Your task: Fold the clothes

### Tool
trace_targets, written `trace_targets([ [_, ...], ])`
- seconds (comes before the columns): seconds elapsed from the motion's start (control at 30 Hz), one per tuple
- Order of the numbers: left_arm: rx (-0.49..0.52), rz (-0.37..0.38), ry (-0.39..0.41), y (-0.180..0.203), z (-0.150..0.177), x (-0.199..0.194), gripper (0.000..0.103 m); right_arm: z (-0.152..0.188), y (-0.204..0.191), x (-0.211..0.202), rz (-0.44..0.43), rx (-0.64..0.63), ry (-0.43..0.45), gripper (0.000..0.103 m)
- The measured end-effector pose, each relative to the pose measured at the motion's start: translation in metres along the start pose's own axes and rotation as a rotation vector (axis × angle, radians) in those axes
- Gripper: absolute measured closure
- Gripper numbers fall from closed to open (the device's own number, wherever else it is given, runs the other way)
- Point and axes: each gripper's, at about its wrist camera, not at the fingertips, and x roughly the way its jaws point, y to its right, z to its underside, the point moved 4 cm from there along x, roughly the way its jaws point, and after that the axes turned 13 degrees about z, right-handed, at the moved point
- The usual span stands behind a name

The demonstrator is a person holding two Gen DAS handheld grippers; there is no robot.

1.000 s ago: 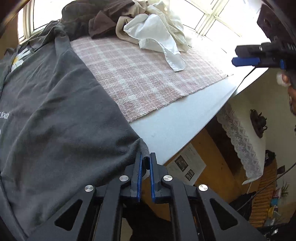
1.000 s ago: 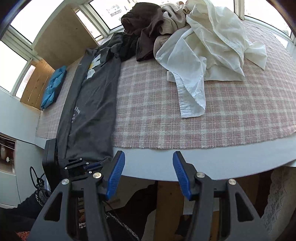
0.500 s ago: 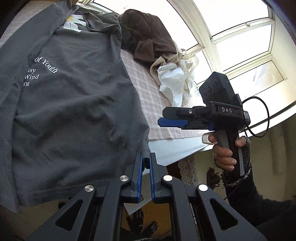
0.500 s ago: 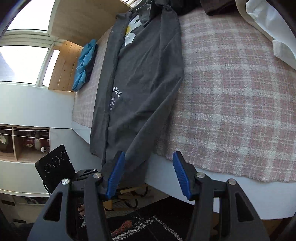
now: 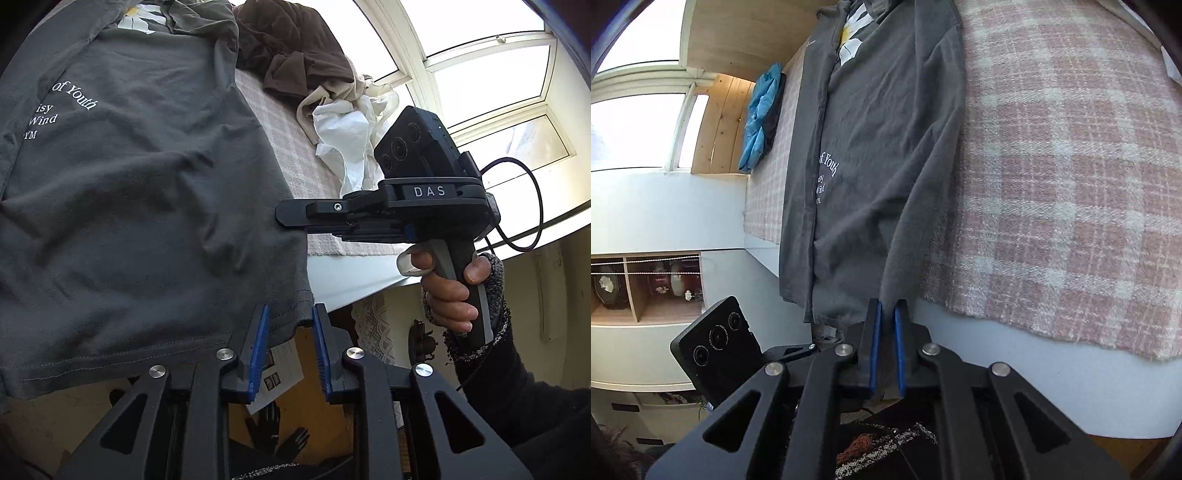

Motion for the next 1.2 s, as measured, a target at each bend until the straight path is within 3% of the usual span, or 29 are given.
trace_targets([
  [0.03, 0.024, -0.026, -0.015, 0.002, 0.001, 0.004, 0.078, 0.0, 0.001, -0.004, 0.083, -0.022, 0.024, 0.098],
  [0.13, 0.143, -0.202, -0.068, 0.012, 0.005, 0.015, 0.076, 0.001, 0.003, -0.016, 0.349, -0.109, 0.076, 0.098],
  [0.17, 0.184, -0.259, -0.084, 0.016, 0.006, 0.019, 0.075, 0.001, 0.005, -0.017, 0.402, -0.128, 0.071, 0.098],
  [0.27, 0.343, -0.345, -0.122, 0.04, 0.011, 0.039, 0.071, 0.001, 0.013, -0.015, 0.4, -0.11, 0.039, 0.098],
  [0.4, 0.5, -0.432, -0.173, 0.063, 0.016, 0.08, 0.07, -0.007, 0.016, -0.033, 0.41, -0.106, 0.088, 0.098],
  [0.47, 0.543, -0.52, -0.222, 0.061, 0.02, 0.101, 0.065, -0.011, 0.018, -0.042, 0.416, -0.105, 0.115, 0.096],
  [0.53, 0.555, -0.571, -0.26, 0.055, 0.023, 0.118, 0.065, -0.015, 0.019, -0.052, 0.422, -0.104, 0.141, 0.086],
  [0.63, 0.584, -0.623, -0.252, 0.049, 0.02, 0.124, 0.066, -0.021, 0.021, -0.066, 0.431, -0.103, 0.181, 0.076],
  [0.7, 0.569, -0.598, -0.242, 0.047, 0.016, 0.121, 0.075, -0.043, 0.012, -0.078, 0.437, -0.123, 0.225, 0.073],
  [0.73, 0.534, -0.557, -0.233, 0.044, 0.012, 0.117, 0.088, -0.055, 0.007, -0.085, 0.44, -0.135, 0.247, 0.071],
  [0.77, 0.499, -0.516, -0.224, 0.042, 0.008, 0.112, 0.094, -0.067, 0.002, -0.091, 0.443, -0.146, 0.27, 0.069],
  [0.83, 0.403, -0.413, -0.185, 0.038, 0.001, 0.095, 0.098, -0.099, -0.009, -0.101, 0.455, -0.175, 0.314, 0.066],
  [0.93, 0.287, -0.285, -0.093, 0.037, -0.009, 0.062, 0.099, -0.168, -0.025, -0.108, 0.482, -0.221, 0.366, 0.053],
  [1.0, 0.233, -0.221, -0.035, 0.038, -0.011, 0.039, 0.099, -0.22, -0.032, -0.1, 0.496, -0.231, 0.382, 0.053],
  [1.2, 0.133, -0.152, 0.091, 0.029, -0.02, -0.008, 0.099, -0.35, -0.03, -0.035, 0.621, -0.199, 0.317, 0.054],
])
